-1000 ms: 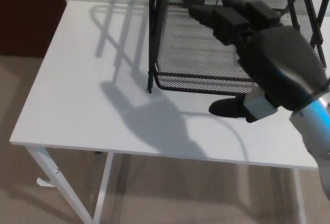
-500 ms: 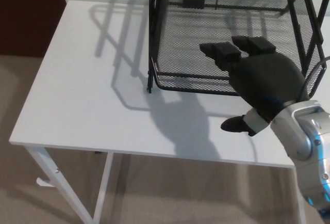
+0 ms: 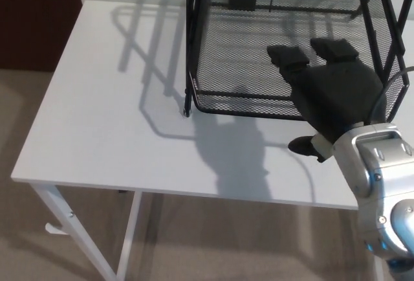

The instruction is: The robot walks towards a file tray kept in the middle of a desk and uses its right hand to grab a tray and pulls it out towards itself

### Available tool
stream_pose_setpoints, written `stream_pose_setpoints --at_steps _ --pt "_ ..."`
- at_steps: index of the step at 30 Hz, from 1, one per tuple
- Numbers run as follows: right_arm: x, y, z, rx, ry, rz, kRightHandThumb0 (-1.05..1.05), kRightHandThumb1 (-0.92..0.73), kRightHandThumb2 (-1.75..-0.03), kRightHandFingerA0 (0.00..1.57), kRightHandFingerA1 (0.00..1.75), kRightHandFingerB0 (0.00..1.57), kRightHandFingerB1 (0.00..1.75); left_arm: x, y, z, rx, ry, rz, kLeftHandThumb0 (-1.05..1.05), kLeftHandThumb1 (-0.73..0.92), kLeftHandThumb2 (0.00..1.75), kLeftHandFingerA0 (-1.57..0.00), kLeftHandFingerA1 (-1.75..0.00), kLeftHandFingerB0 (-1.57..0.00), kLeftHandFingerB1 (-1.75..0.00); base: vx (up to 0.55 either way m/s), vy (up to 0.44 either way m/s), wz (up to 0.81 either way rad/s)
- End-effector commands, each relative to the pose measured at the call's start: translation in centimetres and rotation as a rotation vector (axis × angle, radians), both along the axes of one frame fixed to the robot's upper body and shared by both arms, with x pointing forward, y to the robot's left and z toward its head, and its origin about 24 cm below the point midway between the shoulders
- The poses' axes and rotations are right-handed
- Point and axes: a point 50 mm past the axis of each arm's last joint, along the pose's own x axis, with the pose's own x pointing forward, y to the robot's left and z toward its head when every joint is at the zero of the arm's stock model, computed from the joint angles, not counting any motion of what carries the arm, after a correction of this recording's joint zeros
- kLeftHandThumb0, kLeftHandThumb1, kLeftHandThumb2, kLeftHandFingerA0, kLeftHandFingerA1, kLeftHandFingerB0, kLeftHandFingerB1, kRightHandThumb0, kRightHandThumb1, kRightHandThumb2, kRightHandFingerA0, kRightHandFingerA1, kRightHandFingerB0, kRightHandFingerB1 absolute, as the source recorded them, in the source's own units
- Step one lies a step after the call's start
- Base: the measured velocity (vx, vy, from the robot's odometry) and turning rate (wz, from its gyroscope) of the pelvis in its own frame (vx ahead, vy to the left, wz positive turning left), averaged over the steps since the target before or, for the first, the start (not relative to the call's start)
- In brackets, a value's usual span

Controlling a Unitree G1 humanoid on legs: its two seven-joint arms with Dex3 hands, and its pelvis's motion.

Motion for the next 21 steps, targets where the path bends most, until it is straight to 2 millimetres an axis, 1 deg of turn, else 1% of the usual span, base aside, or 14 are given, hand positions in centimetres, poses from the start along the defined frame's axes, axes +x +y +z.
stream_pose_setpoints --at_steps 1,2,3,4,6,7,8,10,12,13,14,15,20,21 --pt "0.2 -0.4 0.2 -0.041 -0.010 -0.090 -0.44 -0.27 -0.75 0.00 0.32 0.01 0.33 -0.1 0.6 0.3 0.038 0.013 -0.036 -0.62 0.35 0.53 -0.57 -0.42 -0.34 -0.50 0.00 0.000 0.00" --pt "0.3 -0.3 -0.1 -0.043 0.005 -0.097 -0.48 -0.30 -0.75 0.00 0.28 0.00 0.30 -0.1 0.6 0.3 0.037 0.014 -0.037 -0.62 0.35 0.53 -0.56 -0.42 -0.34 -0.51 0.00 0.000 0.00" --pt "0.3 -0.3 -0.4 -0.050 0.016 -0.101 -0.48 -0.30 -0.75 0.00 0.28 0.00 0.30 -0.1 0.6 0.3 0.033 0.014 -0.036 -0.62 0.35 0.53 -0.56 -0.42 -0.34 -0.51 0.00 0.000 0.00" --pt "0.3 -0.3 -0.6 -0.052 0.019 -0.105 -0.48 -0.30 -0.75 0.00 0.29 0.00 0.28 -0.1 0.6 0.3 0.032 0.014 -0.037 -0.66 0.29 0.76 -0.49 -0.53 -0.31 -0.56 0.00 0.000 0.00" --pt "0.5 -0.4 -1.1 -0.053 0.030 -0.115 -0.49 -0.30 -0.76 0.00 0.30 0.00 0.29 0.0 0.6 0.4 0.036 0.008 -0.045 -0.68 0.29 0.76 -0.50 -0.52 -0.31 -0.55 0.00 0.000 0.00" --pt "0.6 -0.5 -1.3 -0.051 0.039 -0.119 -0.49 -0.30 -0.76 0.00 0.30 0.00 0.29 0.0 0.6 0.4 0.040 0.007 -0.048 -0.68 0.29 0.76 -0.50 -0.52 -0.31 -0.55 0.00 0.000 0.00" --pt "0.7 -0.6 -1.8 -0.050 0.057 -0.128 -0.64 -0.27 -0.62 0.02 0.26 0.09 0.30 0.0 0.6 0.5 0.037 0.000 -0.055 -0.64 0.36 0.54 -0.58 -0.42 -0.34 -0.51 0.00 0.000 0.00" --pt "0.8 -0.8 -2.2 -0.056 0.068 -0.130 -0.66 -0.29 -0.62 0.04 0.27 0.10 0.29 0.0 0.6 0.5 0.038 0.005 -0.059 -0.61 0.36 0.52 -0.54 -0.41 -0.34 -0.49 0.00 0.000 0.00" --pt "1.0 -0.9 -2.4 -0.057 0.076 -0.135 -0.66 -0.29 -0.62 0.02 0.27 0.09 0.28 0.2 0.6 0.5 0.040 0.002 -0.061 -0.63 0.36 0.53 -0.54 -0.41 -0.35 -0.49 0.00 0.000 0.00" --pt "1.1 -1.0 -2.5 -0.057 0.080 -0.137 -0.45 -0.26 -0.75 0.00 0.36 0.03 0.35 0.3 0.6 0.5 0.043 -0.003 -0.065 -0.67 0.36 0.53 -0.55 -0.41 -0.34 -0.51 0.00 0.000 0.00" --pt "1.2 -1.1 -2.9 -0.060 0.089 -0.143 -0.45 -0.26 -0.75 0.00 0.36 0.03 0.34 0.3 0.5 0.6 0.051 -0.007 -0.073 -0.71 0.30 0.77 -0.52 -0.52 -0.32 -0.56 0.00 0.000 0.00" --pt "1.2 -1.1 -3.2 -0.055 0.102 -0.149 -0.45 -0.27 -0.75 0.00 0.35 0.00 0.32 0.3 0.5 0.6 0.057 -0.009 -0.079 -0.72 0.29 0.78 -0.52 -0.52 -0.33 -0.58 0.00 0.000 0.00" --pt "1.3 -1.1 -4.0 -0.037 0.150 -0.165 -0.46 -0.29 -0.75 0.00 0.30 0.03 0.33 0.4 0.5 0.6 0.050 -0.007 -0.083 -0.69 0.29 0.77 -0.50 -0.52 -0.32 -0.57 0.00 0.000 0.00" --pt "1.3 -1.1 -4.1 -0.041 0.149 -0.163 -0.47 -0.29 -0.75 0.00 0.31 0.00 0.31 0.5 0.5 0.6 0.052 -0.007 -0.084 -0.64 0.36 0.53 -0.54 -0.42 -0.34 -0.52 0.00 0.000 0.00"
